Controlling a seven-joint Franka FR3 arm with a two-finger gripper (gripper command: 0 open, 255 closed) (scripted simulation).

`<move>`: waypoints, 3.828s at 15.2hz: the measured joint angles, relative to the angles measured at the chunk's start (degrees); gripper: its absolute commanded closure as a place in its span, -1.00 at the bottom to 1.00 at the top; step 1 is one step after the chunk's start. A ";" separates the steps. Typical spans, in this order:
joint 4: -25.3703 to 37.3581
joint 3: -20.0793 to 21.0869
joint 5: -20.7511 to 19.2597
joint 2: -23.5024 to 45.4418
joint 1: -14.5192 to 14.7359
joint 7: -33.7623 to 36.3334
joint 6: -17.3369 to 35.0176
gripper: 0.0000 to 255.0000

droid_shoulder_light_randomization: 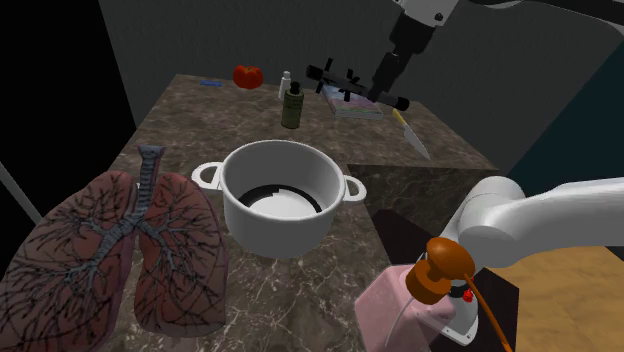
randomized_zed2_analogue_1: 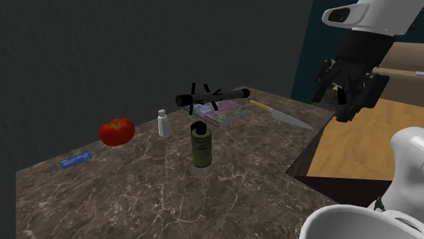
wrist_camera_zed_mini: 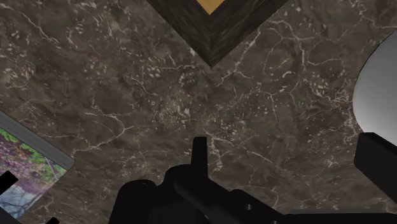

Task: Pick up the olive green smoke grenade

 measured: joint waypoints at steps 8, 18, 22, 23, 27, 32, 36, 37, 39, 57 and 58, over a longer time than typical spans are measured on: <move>7.32 0.74 -0.01 14.53 -1.63 4.50 5.31 -1.00; 25.56 0.83 -0.61 38.37 -3.79 11.89 7.68 -1.00; 34.52 0.25 -0.72 48.29 -4.52 14.35 7.27 -1.00; 36.98 0.09 -0.72 50.64 -4.67 15.01 6.83 -1.00; 43.16 -0.40 -0.62 56.81 -5.12 16.37 6.01 -1.00; 40.06 -0.43 -0.61 57.52 -5.15 16.57 9.75 -1.00; 39.22 -0.43 -0.62 57.56 -5.15 16.61 10.70 1.00; 39.19 -0.43 -0.63 57.54 -5.14 16.62 10.73 1.00; 39.18 -0.42 -0.62 57.53 -5.13 16.63 10.76 1.00; 49.10 -0.50 -0.54 58.19 -5.25 16.24 1.40 1.00; 49.89 -0.46 -0.54 58.24 -5.20 16.31 0.65 1.00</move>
